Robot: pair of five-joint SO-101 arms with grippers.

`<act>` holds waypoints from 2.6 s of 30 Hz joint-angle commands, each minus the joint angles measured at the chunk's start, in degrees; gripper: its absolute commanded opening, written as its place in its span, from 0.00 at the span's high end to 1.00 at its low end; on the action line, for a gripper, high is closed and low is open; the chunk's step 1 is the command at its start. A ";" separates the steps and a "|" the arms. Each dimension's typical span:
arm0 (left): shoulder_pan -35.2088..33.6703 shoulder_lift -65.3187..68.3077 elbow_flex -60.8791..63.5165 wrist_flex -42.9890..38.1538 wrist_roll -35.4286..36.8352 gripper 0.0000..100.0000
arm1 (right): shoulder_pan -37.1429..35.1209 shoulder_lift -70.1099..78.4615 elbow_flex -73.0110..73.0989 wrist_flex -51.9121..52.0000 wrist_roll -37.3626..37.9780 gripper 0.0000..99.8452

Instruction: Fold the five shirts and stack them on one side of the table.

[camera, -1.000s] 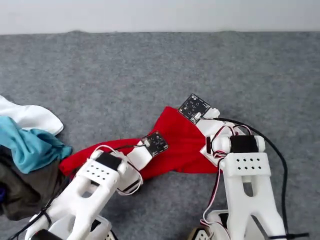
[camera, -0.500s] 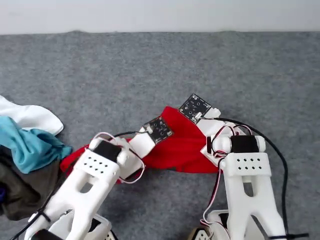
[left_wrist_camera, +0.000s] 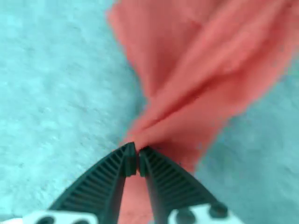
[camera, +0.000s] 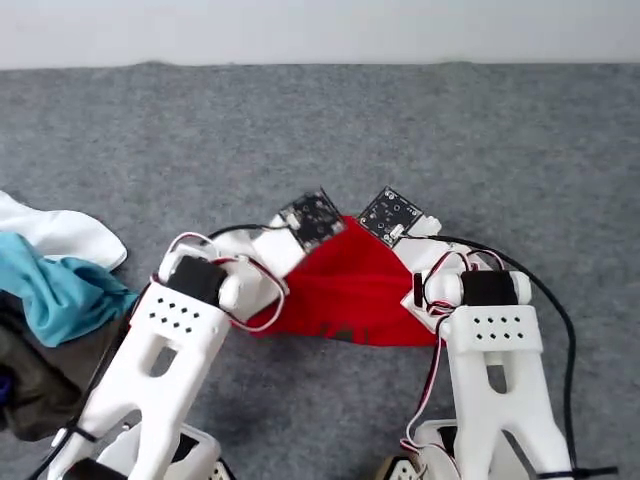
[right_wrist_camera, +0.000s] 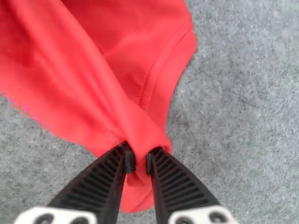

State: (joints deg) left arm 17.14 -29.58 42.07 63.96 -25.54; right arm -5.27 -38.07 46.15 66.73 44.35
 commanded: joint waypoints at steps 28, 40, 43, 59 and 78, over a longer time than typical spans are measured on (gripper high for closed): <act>-26.29 28.04 -3.30 -35.87 -0.44 0.86 | 0.57 -1.45 -0.62 -0.31 -0.53 0.99; -25.58 28.66 -28.18 0.35 -0.53 0.87 | 0.57 -1.45 -0.62 -0.75 -3.78 0.99; -23.03 28.66 -30.55 9.58 -3.69 0.88 | 0.57 -1.45 -0.62 -0.66 -4.13 0.99; -3.52 29.54 -27.38 21.10 -5.63 0.81 | 0.57 -1.45 -0.35 -0.22 -4.13 0.99; -4.04 40.79 -25.89 11.96 -5.54 0.86 | 0.57 -1.45 -0.35 -0.22 -4.13 0.99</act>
State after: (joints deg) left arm 13.01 11.56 17.01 77.14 -31.52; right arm -5.27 -38.07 46.15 66.73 40.75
